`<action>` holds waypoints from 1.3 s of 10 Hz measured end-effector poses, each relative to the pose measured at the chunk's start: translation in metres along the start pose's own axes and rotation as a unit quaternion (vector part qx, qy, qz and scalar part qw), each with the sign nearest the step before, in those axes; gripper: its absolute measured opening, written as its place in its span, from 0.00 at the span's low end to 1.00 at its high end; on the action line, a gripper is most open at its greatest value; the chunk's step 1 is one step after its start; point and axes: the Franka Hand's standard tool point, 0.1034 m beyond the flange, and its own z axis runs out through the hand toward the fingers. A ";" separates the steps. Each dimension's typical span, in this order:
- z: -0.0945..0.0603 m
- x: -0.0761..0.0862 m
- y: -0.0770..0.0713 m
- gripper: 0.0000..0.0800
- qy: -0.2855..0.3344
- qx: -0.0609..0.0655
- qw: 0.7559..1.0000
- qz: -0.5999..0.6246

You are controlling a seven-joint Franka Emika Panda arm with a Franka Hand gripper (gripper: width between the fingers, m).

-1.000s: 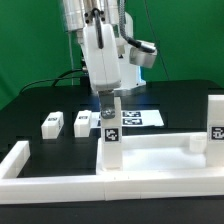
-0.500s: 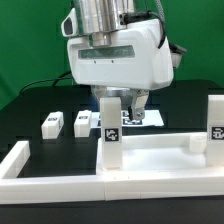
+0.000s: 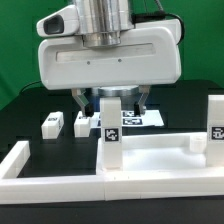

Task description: Assemble desk

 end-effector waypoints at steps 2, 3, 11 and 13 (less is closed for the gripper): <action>-0.001 0.004 0.002 0.81 0.008 0.000 1.000 -0.019; -0.001 0.004 0.002 0.80 0.007 0.000 1.000 -0.010; 0.000 0.006 0.001 0.36 0.011 0.008 0.954 0.300; 0.000 0.007 -0.001 0.36 0.007 0.019 0.878 0.479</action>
Offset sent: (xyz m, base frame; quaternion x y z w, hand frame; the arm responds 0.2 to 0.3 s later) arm 0.0000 0.0000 0.0000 0.0000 0.0000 0.0000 1.0000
